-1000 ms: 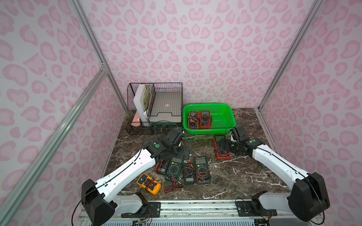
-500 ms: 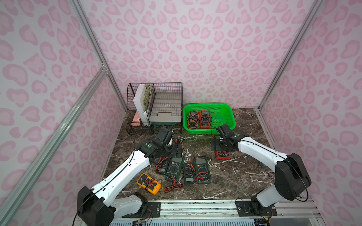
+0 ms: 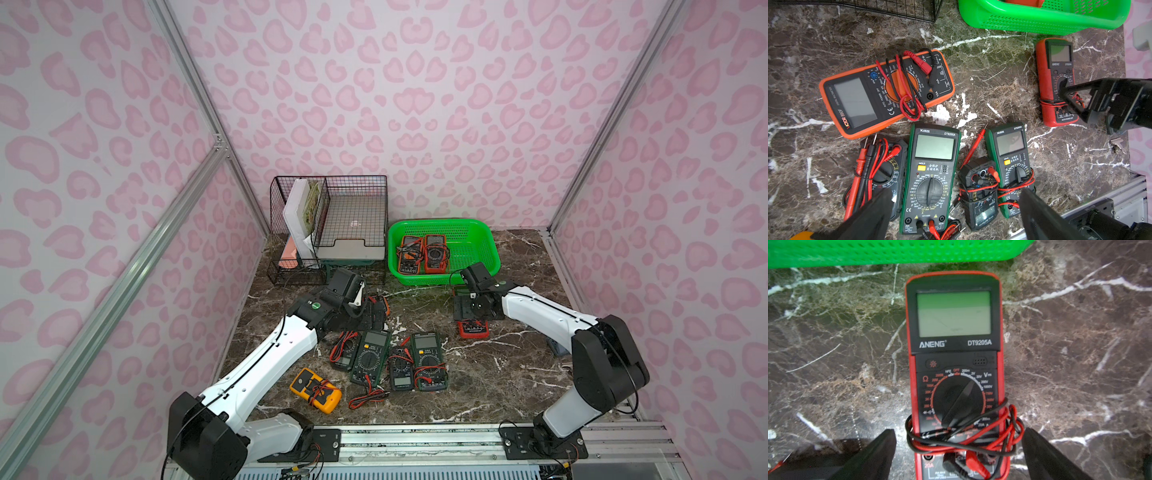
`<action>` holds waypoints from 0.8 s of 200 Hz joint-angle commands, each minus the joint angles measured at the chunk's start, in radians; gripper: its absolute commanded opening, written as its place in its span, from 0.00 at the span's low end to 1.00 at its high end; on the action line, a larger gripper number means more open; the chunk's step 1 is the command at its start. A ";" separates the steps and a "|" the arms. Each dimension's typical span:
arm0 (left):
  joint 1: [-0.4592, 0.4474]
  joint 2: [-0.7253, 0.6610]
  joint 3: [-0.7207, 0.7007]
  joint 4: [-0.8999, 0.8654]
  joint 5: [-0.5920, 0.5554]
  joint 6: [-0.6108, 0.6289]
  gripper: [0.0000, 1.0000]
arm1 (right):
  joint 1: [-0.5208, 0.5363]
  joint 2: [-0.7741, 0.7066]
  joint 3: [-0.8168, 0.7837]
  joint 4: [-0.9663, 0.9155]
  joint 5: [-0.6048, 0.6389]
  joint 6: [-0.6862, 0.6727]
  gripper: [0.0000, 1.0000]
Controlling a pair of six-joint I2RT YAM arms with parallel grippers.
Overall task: Put the multimeter into the basket
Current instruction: Pick up the multimeter from the center of the board.
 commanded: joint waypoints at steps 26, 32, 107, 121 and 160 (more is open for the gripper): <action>0.003 -0.002 -0.010 0.022 0.009 -0.007 0.98 | -0.027 0.042 0.054 0.055 -0.026 -0.047 0.99; 0.003 -0.002 -0.009 0.021 0.009 -0.007 0.98 | -0.027 0.049 0.061 0.059 -0.031 -0.048 0.99; 0.003 -0.003 -0.005 0.006 0.009 0.004 0.98 | -0.038 0.133 0.075 0.117 -0.047 -0.055 0.99; 0.003 -0.004 -0.003 0.002 0.009 0.004 0.99 | -0.042 0.146 0.071 0.127 -0.052 -0.059 0.99; 0.003 -0.004 -0.002 0.001 0.010 -0.002 0.99 | -0.045 0.190 0.064 0.142 -0.057 -0.064 0.99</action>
